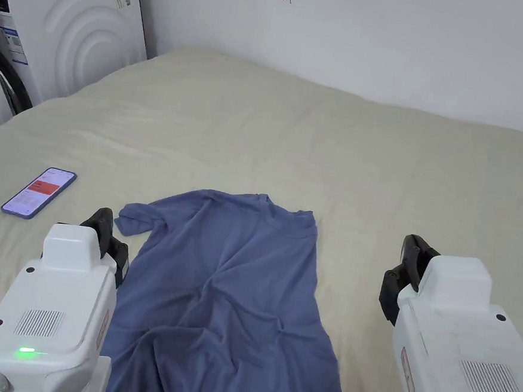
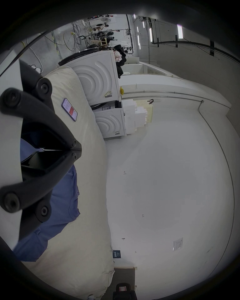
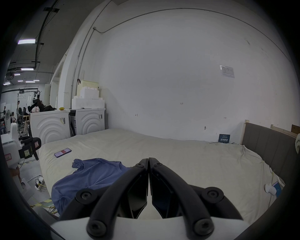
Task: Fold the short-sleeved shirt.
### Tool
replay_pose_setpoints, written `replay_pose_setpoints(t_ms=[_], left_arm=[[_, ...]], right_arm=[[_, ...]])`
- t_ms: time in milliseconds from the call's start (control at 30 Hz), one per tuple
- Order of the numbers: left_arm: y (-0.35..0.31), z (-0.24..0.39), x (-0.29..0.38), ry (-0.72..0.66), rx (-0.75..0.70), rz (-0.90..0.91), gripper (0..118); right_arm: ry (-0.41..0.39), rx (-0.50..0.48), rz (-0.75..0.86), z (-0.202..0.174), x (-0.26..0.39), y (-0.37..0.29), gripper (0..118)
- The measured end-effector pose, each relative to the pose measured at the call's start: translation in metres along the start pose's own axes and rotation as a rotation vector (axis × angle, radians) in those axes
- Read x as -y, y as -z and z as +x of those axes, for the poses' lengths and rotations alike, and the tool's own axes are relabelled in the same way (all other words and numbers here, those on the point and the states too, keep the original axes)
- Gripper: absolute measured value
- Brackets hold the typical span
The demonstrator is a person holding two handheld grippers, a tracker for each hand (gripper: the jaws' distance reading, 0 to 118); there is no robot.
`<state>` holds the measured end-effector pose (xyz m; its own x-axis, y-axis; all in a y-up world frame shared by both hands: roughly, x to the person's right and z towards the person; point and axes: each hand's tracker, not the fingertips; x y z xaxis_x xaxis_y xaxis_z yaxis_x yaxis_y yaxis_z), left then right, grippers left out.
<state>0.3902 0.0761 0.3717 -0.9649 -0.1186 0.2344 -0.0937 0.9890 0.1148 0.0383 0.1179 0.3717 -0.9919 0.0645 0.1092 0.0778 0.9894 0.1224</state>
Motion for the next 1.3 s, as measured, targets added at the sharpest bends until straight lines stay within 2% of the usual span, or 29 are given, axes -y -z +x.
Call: replay_pose_setpoints(t_ms=[200,367,500,567,633,767,800,867,1033,1100,1133,1167,1200,1233,1300], left_arm=[[0.031,0.011,-0.009,-0.026,0.087,-0.103,1],[0.078,0.028,-0.015,-0.109,0.179,-0.305,1],[0.129,0.046,0.007,-0.125,0.245,-0.499,1],[0.141,0.054,0.01,-0.121,0.278,-0.599,8],[0.154,0.065,0.021,-0.117,0.305,-0.666,20],[0.174,0.084,0.044,-0.045,0.339,-0.831,88],[0.179,0.088,0.051,-0.023,0.339,-0.855,98],[0.182,0.093,0.057,-0.012,0.324,-0.871,107],[0.181,0.108,0.067,0.018,0.291,-1.013,107],[0.178,0.114,0.072,0.035,0.292,-1.064,103],[0.178,0.116,0.075,0.036,0.297,-1.08,93],[0.177,0.118,0.078,0.027,0.304,-1.094,77],[0.178,0.119,0.082,-0.016,0.311,-1.11,76],[0.174,0.12,0.079,0.002,0.268,-1.07,71],[0.172,0.125,0.073,0.017,0.295,-1.081,39]], right_arm=[[-0.001,0.012,-0.01,0.007,0.002,0.005,1],[-0.002,0.03,-0.017,0.015,0.003,0.007,1],[0.004,0.048,-0.029,0.024,0.007,0.01,1],[0.008,0.057,-0.035,0.028,0.009,0.011,1],[0.011,0.063,-0.043,0.032,0.011,0.012,1],[0.009,0.075,-0.062,0.04,0.017,0.013,1],[0.01,0.077,-0.067,0.041,0.018,0.013,1],[0.009,0.083,-0.077,0.045,0.022,0.013,1],[0.015,0.093,-0.099,0.053,0.027,0.012,1],[0.015,0.097,-0.102,0.054,0.028,0.011,1],[0.014,0.099,-0.103,0.055,0.028,0.01,1],[0.013,0.1,-0.104,0.056,0.028,0.009,1],[0.012,0.103,-0.104,0.057,0.028,0.008,1],[0.011,0.105,-0.104,0.059,0.028,0.007,1],[0.011,0.109,-0.104,0.062,0.028,0.005,1]])
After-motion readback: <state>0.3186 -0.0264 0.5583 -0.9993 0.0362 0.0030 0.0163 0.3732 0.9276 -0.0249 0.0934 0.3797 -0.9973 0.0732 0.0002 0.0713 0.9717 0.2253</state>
